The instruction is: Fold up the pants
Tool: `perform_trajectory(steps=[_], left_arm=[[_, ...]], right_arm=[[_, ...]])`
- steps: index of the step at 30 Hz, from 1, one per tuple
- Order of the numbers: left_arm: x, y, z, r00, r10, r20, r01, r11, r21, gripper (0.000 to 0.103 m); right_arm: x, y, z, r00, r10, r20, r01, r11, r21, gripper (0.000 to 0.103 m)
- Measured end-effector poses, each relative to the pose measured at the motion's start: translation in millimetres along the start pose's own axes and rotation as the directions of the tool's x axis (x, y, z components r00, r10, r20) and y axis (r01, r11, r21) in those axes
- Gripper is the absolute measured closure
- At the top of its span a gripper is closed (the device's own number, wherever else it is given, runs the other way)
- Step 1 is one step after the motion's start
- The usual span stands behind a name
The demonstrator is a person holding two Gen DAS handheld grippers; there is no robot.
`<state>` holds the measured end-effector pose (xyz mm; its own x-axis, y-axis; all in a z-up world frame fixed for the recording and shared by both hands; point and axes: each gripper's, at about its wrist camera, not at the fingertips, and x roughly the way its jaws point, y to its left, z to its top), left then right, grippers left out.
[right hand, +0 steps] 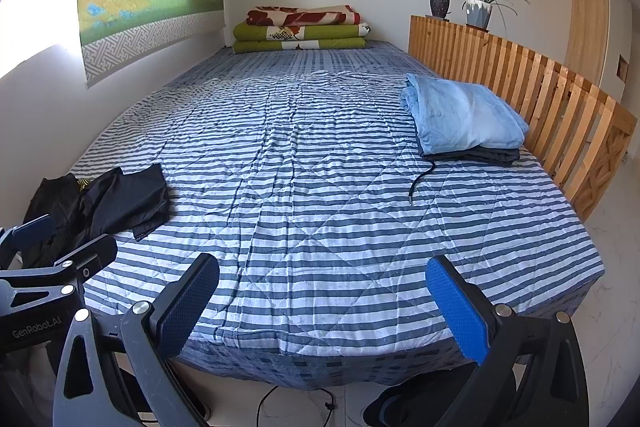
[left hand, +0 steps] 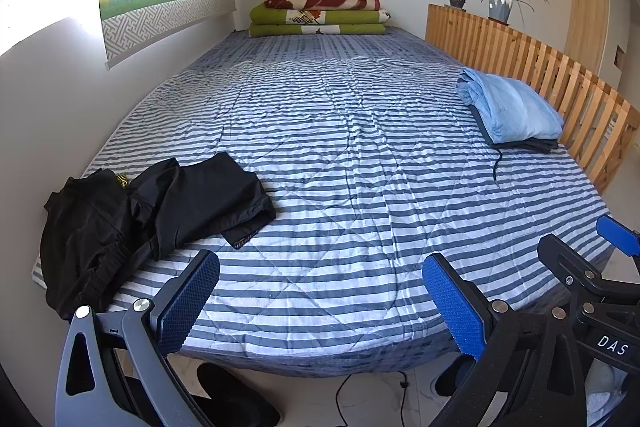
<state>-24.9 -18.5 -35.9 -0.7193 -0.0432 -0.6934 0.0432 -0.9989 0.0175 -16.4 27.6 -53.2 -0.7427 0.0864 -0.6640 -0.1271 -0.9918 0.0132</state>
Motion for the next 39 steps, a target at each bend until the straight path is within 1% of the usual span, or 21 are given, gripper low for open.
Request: perform_trajectory(steps=[23, 30, 39], left_arm=[[10, 3, 0, 1.000, -0.001, -0.004, 0.001, 1.000, 0.003, 0.000], [12, 3, 0, 1.000, -0.001, -0.001, 0.001, 1.000, 0.000, 0.000], [9, 6, -1, 1.000, 0.004, 0.002, -0.004, 1.000, -0.002, 0.000]], right_arm=[[9, 7, 5, 1.000, 0.002, 0.006, -0.002, 1.000, 0.001, 0.003], [10, 8, 4, 1.000, 0.008, 0.001, -0.008, 1.000, -0.010, 0.008], [10, 10, 6, 1.000, 0.006, -0.007, -0.006, 1.000, -0.019, 0.008]])
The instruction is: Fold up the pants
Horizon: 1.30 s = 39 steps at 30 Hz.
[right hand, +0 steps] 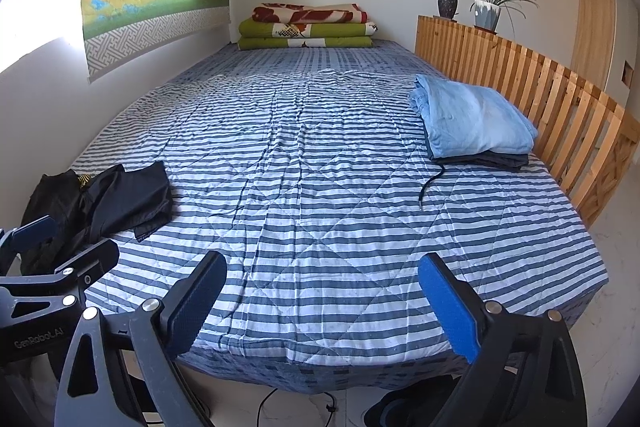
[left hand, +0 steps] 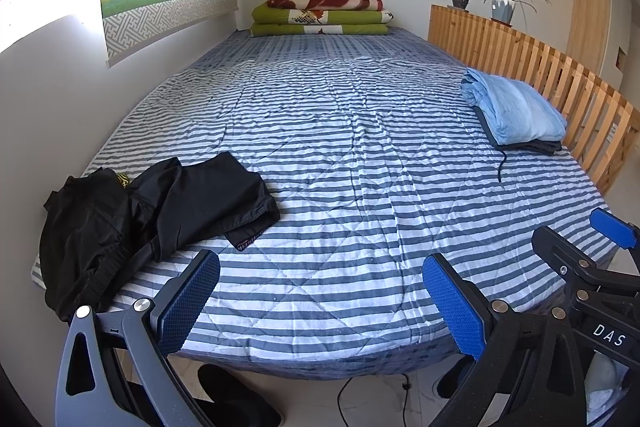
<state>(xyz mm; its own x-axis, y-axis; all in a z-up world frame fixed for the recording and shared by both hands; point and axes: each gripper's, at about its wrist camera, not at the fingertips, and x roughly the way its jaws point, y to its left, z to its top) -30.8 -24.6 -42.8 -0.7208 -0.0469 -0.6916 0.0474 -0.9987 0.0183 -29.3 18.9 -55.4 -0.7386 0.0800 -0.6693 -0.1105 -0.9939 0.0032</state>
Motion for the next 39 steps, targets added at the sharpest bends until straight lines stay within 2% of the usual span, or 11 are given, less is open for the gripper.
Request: perform_trajectory(steps=[5, 9, 14, 17, 20, 23, 27, 33, 39], left_arm=[[-2, 5, 0, 1.000, 0.004, 0.002, -0.004, 1.000, -0.004, 0.000], [-3, 10, 1, 1.000, 0.012, 0.004, -0.012, 1.000, -0.011, 0.000], [-2, 20, 1, 1.000, 0.025, 0.003, -0.025, 0.999, -0.030, 0.000], [3, 30, 0, 0.999, 0.038, -0.009, -0.039, 0.998, -0.047, 0.000], [6, 44, -4, 0.998, 0.057, -0.019, -0.058, 0.996, -0.072, 0.000], [9, 66, -6, 0.996, 0.080, -0.029, -0.083, 0.990, -0.111, 0.000], [16, 101, -10, 0.992, 0.115, -0.045, -0.121, 0.978, -0.169, 0.000], [25, 167, -29, 0.974, 0.206, -0.091, -0.223, 0.941, -0.254, 0.001], [29, 250, -64, 0.932, 0.315, -0.183, -0.361, 0.862, -0.357, 0.004]], right_arm=[[-1, 4, 3, 1.000, 0.012, 0.002, -0.012, 1.000, -0.013, 0.008], [1, 9, 5, 1.000, 0.028, -0.002, -0.028, 0.999, -0.021, 0.017], [5, 17, 9, 0.999, 0.046, -0.006, -0.047, 0.998, -0.037, 0.019], [9, 26, 12, 0.998, 0.069, -0.007, -0.070, 0.996, -0.054, 0.025], [15, 36, 16, 0.995, 0.100, -0.010, -0.100, 0.993, -0.067, 0.029], [22, 50, 22, 0.985, 0.170, -0.013, -0.170, 0.980, -0.101, 0.029], [34, 76, 29, 0.976, 0.214, -0.025, -0.215, 0.964, -0.158, 0.029], [62, 123, 39, 0.946, 0.305, -0.111, -0.323, 0.921, -0.216, 0.029], [92, 181, 49, 0.908, 0.374, -0.190, -0.414, 0.869, -0.272, 0.029]])
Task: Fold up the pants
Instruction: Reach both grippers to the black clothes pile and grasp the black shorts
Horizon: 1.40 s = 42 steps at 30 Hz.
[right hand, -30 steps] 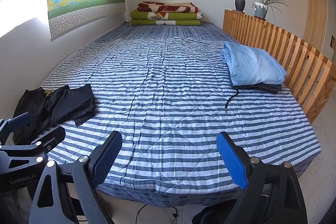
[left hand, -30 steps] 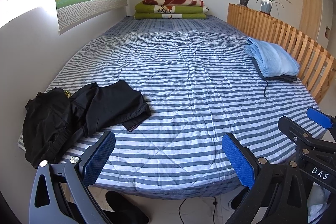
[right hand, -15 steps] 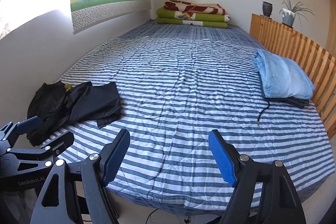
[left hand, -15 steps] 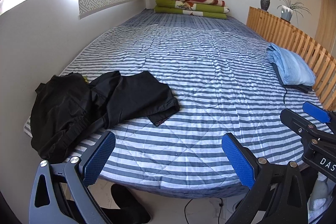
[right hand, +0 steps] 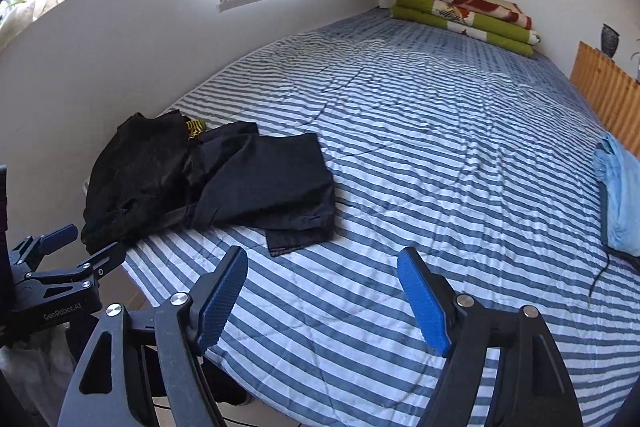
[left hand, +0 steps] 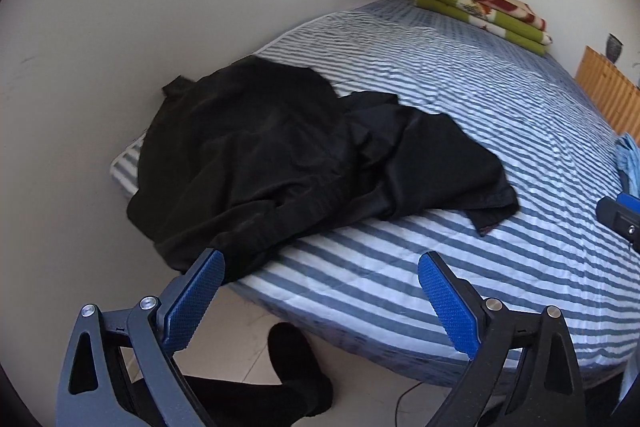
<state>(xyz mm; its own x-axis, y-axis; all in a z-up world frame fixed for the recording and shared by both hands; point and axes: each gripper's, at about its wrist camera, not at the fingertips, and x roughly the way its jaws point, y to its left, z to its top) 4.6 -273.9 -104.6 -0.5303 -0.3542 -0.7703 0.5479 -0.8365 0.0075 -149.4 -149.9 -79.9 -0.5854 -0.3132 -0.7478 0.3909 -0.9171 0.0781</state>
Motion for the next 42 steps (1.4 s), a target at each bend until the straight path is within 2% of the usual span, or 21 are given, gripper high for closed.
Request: perform_trajectory(steps=[2, 7, 11, 16, 20, 21, 22, 23, 24, 25, 26, 28, 30, 32, 35, 37, 39, 42], left_arm=[[9, 26, -1, 0.999, 0.037, -0.016, -0.037, 0.998, -0.045, 0.005], [32, 73, -7, 0.994, 0.076, -0.076, -0.086, 0.987, -0.134, 0.005], [45, 98, -11, 0.990, 0.092, -0.109, -0.111, 0.975, -0.190, 0.005], [67, 112, -12, 0.987, 0.054, -0.149, -0.088, 0.968, -0.235, 0.005], [88, 118, -10, 0.984, -0.009, -0.177, -0.041, 0.960, -0.278, 0.007], [91, 120, -9, 0.983, -0.032, -0.178, -0.021, 0.957, -0.289, 0.010], [96, 121, -8, 0.982, -0.056, -0.181, -0.001, 0.954, -0.300, 0.025], [100, 121, -8, 0.978, -0.084, -0.190, 0.021, 0.950, -0.310, 0.052], [102, 121, -7, 0.973, -0.127, -0.194, 0.059, 0.945, -0.323, 0.064], [103, 120, -6, 0.970, -0.153, -0.188, 0.085, 0.940, -0.329, 0.076], [101, 117, -4, 0.972, -0.154, -0.178, 0.090, 0.943, -0.320, 0.083], [90, 109, 0, 0.978, -0.148, -0.149, 0.101, 0.953, -0.285, 0.090], [77, 98, 6, 0.978, -0.168, -0.122, 0.134, 0.959, -0.251, 0.092], [61, 85, 13, 0.978, -0.190, -0.088, 0.167, 0.961, -0.219, 0.093], [38, 60, 27, 0.973, -0.227, -0.043, 0.218, 0.962, -0.162, 0.093], [17, 33, 35, 0.962, -0.273, -0.026, 0.269, 0.957, -0.112, 0.093], [0, 2, 39, 0.943, -0.333, -0.019, 0.331, 0.942, -0.050, 0.093], [-20, -59, 37, 0.895, -0.445, -0.035, 0.445, 0.895, 0.023, 0.093]], right_arm=[[16, 14, 12, 0.999, 0.044, -0.015, -0.045, 0.999, -0.024, 0.029], [63, 58, 44, 0.993, 0.105, -0.054, -0.110, 0.990, -0.091, 0.029], [106, 97, 64, 0.973, 0.194, -0.128, -0.208, 0.971, -0.114, 0.029], [153, 146, 77, 0.945, 0.248, -0.215, -0.282, 0.949, -0.142, 0.029], [189, 176, 79, 0.904, 0.292, -0.312, -0.342, 0.932, -0.118, 0.029], [195, 181, 79, 0.896, 0.300, -0.327, -0.353, 0.929, -0.114, 0.038], [200, 184, 78, 0.889, 0.307, -0.340, -0.362, 0.926, -0.111, 0.048], [203, 187, 78, 0.883, 0.306, -0.356, -0.364, 0.925, -0.109, 0.070], [205, 189, 78, 0.876, 0.311, -0.369, -0.370, 0.924, -0.100, 0.082], [202, 189, 79, 0.879, 0.306, -0.365, -0.363, 0.927, -0.098, 0.086], [198, 188, 81, 0.887, 0.300, -0.352, -0.355, 0.929, -0.104, 0.094], [190, 182, 84, 0.890, 0.309, -0.334, -0.359, 0.929, -0.096, 0.098], [178, 170, 86, 0.890, 0.326, -0.319, -0.364, 0.929, -0.069, 0.099], [161, 160, 91, 0.913, 0.302, -0.274, -0.335, 0.939, -0.082, 0.100], [128, 139, 100, 0.935, 0.288, -0.207, -0.309, 0.948, -0.077, 0.100], [102, 120, 109, 0.949, 0.275, -0.157, -0.289, 0.954, -0.081, 0.100], [77, 97, 116, 0.969, 0.226, -0.100, -0.236, 0.967, -0.097, 0.100], [42, 52, 116, 0.988, 0.146, -0.040, -0.149, 0.985, -0.085, 0.100]])
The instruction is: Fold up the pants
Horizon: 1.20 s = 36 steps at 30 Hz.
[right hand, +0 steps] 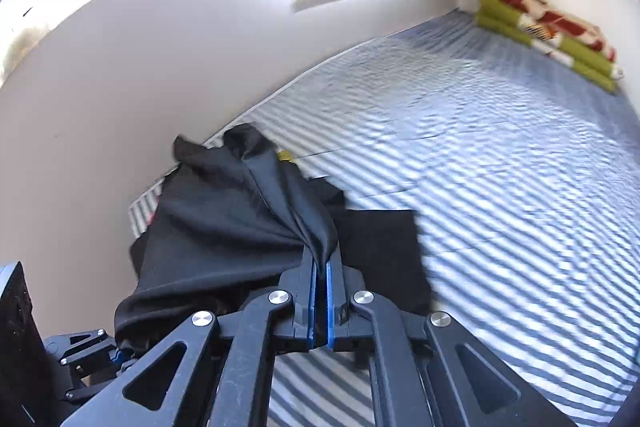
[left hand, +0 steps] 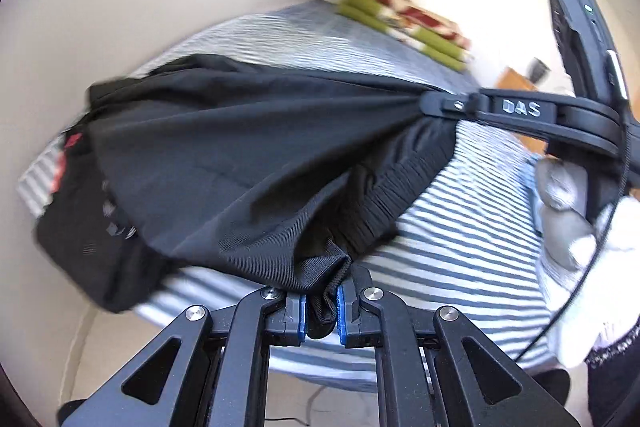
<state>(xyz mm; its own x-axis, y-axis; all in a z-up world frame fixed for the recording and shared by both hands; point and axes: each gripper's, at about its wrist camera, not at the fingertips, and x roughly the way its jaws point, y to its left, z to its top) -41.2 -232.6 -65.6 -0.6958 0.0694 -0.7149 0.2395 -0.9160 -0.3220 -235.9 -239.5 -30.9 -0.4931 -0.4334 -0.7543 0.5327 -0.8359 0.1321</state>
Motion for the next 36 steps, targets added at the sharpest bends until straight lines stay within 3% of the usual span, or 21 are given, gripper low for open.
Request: perform_trajectory(steps=[3, 7, 10, 14, 15, 17, 18, 19, 21, 25, 27, 29, 32, 34, 36], left_arm=[[24, -69, -6, 0.992, -0.111, -0.055, 0.116, 0.989, 0.087, 0.093], [56, -164, -23, 0.963, -0.224, -0.148, 0.251, 0.948, 0.198, 0.093], [71, -233, -35, 0.932, -0.299, -0.204, 0.346, 0.901, 0.260, 0.093], [83, -310, -52, 0.899, -0.351, -0.262, 0.427, 0.835, 0.346, 0.090], [83, -322, -54, 0.885, -0.361, -0.292, 0.451, 0.820, 0.353, 0.087], [80, -327, -55, 0.871, -0.363, -0.331, 0.473, 0.803, 0.362, 0.062], [79, -326, -54, 0.877, -0.357, -0.322, 0.465, 0.801, 0.378, 0.055], [77, -322, -52, 0.894, -0.336, -0.296, 0.435, 0.807, 0.399, 0.046], [78, -301, -42, 0.925, -0.278, -0.259, 0.367, 0.828, 0.423, 0.042], [106, -248, -14, 0.955, -0.131, -0.268, 0.228, 0.900, 0.371, 0.042], [124, -222, 3, 0.962, -0.066, -0.265, 0.164, 0.915, 0.369, 0.042], [143, -210, 17, 0.959, -0.023, -0.284, 0.134, 0.917, 0.377, 0.038], [165, -203, 11, 0.943, -0.012, -0.333, 0.146, 0.913, 0.380, 0.029], [198, -215, 4, 0.924, -0.007, -0.383, 0.170, 0.903, 0.395, 0.028], [226, -220, -14, 0.907, 0.011, -0.422, 0.174, 0.902, 0.396, 0.029]], right_arm=[[-29, -53, -11, 0.995, -0.101, 0.017, 0.100, 0.993, 0.061, 0.100], [-61, -130, -42, 0.972, -0.236, -0.009, 0.235, 0.961, 0.147, 0.100], [-87, -174, -69, 0.938, -0.345, -0.042, 0.347, 0.917, 0.199, 0.100], [-122, -229, -91, 0.866, -0.496, -0.063, 0.493, 0.825, 0.278, 0.100], [-127, -242, -95, 0.863, -0.502, -0.064, 0.497, 0.816, 0.296, 0.100], [-130, -262, -103, 0.885, -0.454, -0.099, 0.462, 0.833, 0.306, 0.096], [-129, -269, -109, 0.896, -0.426, -0.128, 0.444, 0.840, 0.311, 0.089], [-131, -275, -115, 0.898, -0.416, -0.142, 0.439, 0.836, 0.328, 0.084], [-139, -281, -130, 0.894, -0.429, -0.130, 0.446, 0.823, 0.351, 0.057], [-149, -290, -174, 0.906, -0.402, -0.130, 0.419, 0.810, 0.410, 0.054], [-150, -298, -198, 0.915, -0.383, -0.128, 0.396, 0.793, 0.463, 0.054], [-144, -307, -221, 0.927, -0.350, -0.136, 0.367, 0.769, 0.523, 0.054], [-130, -323, -251, 0.932, -0.325, -0.158, 0.350, 0.706, 0.616, 0.054], [-120, -331, -269, 0.945, -0.283, -0.163, 0.316, 0.668, 0.673, 0.054], [-109, -334, -283, 0.959, -0.234, -0.159, 0.276, 0.656, 0.703, 0.054]])
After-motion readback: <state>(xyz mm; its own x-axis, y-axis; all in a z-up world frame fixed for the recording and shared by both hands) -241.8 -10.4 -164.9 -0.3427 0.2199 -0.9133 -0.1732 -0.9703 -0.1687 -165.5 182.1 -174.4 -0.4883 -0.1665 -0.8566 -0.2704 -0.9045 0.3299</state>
